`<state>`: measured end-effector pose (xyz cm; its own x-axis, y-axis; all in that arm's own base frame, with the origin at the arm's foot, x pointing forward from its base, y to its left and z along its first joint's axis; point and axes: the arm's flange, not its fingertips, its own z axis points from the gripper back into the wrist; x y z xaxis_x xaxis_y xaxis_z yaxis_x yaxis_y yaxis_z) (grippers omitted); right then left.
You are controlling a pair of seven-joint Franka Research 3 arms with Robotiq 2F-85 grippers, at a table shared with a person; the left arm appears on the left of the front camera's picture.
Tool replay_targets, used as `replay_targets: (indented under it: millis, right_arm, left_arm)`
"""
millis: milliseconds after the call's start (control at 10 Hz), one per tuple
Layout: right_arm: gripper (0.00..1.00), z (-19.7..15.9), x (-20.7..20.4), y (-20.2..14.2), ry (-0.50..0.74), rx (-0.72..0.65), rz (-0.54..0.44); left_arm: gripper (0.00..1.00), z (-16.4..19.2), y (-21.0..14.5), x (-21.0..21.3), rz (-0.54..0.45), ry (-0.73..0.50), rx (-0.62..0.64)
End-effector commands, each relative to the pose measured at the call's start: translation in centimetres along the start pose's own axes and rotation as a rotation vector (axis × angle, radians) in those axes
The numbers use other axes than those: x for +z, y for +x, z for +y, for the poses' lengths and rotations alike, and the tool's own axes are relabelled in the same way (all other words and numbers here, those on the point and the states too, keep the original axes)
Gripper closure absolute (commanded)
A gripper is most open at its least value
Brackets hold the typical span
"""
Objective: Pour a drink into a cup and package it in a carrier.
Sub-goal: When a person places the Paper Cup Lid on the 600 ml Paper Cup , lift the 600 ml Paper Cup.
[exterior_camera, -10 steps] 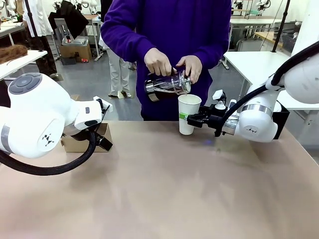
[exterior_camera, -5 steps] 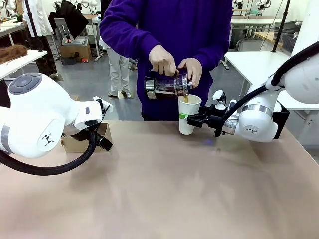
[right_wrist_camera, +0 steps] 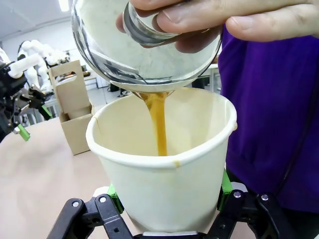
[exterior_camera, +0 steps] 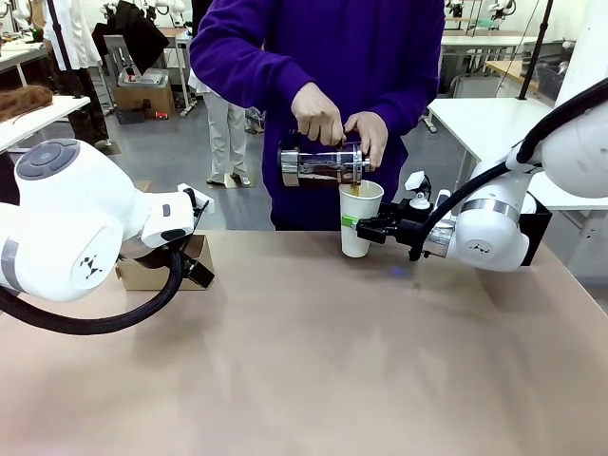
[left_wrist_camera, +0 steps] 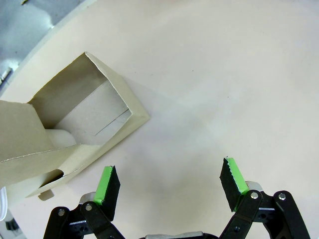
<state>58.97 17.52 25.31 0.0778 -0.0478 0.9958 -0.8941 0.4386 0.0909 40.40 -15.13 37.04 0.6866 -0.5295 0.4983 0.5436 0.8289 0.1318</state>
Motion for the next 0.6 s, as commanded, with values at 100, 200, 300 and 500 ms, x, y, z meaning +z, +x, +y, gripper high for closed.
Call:
replay_targets:
  millis: [100, 200, 300, 500]
  right_arm:
    - [0.2, 0.33, 0.12, 0.41, -0.003, 0.0, -0.003]
    - [0.2, 0.33, 0.12, 0.41, -0.003, 0.0, -0.003]
    - [0.2, 0.33, 0.12, 0.41, -0.003, 0.0, -0.003]
    - [0.2, 0.33, 0.12, 0.41, -0.003, 0.0, -0.003]
  left_arm:
    - [0.0, -0.02, -0.01, 0.03, -0.001, -0.001, -0.001]
    - [0.0, -0.02, -0.01, 0.03, -0.001, -0.001, -0.001]
    - [0.0, -0.02, -0.01, 0.03, -0.001, -0.001, -0.001]
    - [0.0, -0.02, -0.01, 0.03, -0.001, -0.001, -0.001]
